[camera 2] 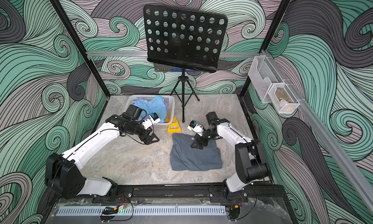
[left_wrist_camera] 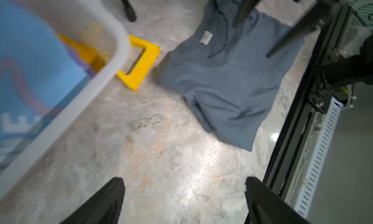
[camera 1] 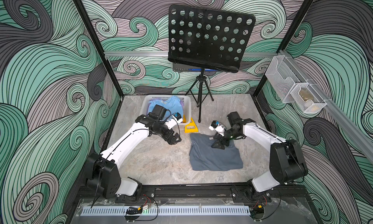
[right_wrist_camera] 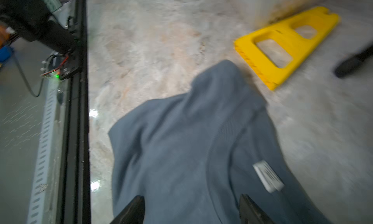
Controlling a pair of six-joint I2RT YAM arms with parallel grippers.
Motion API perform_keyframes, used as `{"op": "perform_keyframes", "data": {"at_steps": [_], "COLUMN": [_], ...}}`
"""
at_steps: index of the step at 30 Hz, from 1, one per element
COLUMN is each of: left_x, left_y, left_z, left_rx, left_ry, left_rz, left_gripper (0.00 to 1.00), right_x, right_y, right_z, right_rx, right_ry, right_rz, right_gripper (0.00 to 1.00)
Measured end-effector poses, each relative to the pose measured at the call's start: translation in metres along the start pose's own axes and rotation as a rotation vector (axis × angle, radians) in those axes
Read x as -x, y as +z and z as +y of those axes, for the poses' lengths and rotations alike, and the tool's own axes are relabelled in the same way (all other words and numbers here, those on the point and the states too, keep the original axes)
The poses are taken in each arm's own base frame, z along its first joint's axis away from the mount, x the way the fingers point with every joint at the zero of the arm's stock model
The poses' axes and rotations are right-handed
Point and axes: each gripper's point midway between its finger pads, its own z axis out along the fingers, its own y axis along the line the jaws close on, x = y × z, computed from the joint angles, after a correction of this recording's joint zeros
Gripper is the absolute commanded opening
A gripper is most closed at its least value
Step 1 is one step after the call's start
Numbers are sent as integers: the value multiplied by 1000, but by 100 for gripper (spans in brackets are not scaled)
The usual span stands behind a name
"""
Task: Put the folded t-shirts into the basket
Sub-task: Move the T-shirt to the center of the board, then pick up the T-shirt from the center of the board.
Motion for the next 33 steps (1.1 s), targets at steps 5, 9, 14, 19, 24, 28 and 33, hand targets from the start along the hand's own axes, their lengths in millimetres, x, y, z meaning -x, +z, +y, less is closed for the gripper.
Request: {"op": "perform_keyframes", "data": {"at_steps": [5, 9, 14, 19, 24, 28, 33], "left_x": [3, 1, -3, -6, -12, -11, -1], "left_y": [53, 93, 128, 144, 158, 171, 178], "left_z": [-30, -31, -21, -13, -13, -13, -9], "left_rx": [-89, -93, -65, -54, -59, -63, -56], "left_ry": [62, 56, 32, 14, 7, 14, 25], "left_rz": [79, 176, 246, 276, 297, 298, 260], "left_gripper": [95, 95, 95, 95, 90, 83, 74], "right_x": [-45, -75, -84, -91, -89, -86, -84], "right_y": [-41, -45, -32, -20, -12, -7, -3], "right_z": [-80, -107, -109, -109, -105, -104, -107], "right_rx": [-210, -279, -270, -253, -244, -245, -251], "right_ry": [256, 374, 415, 438, 416, 395, 377], "right_rz": [-4, 46, 93, 119, 120, 111, 80], "right_gripper": [82, 83, 83, 80, 75, 68, 54]}}
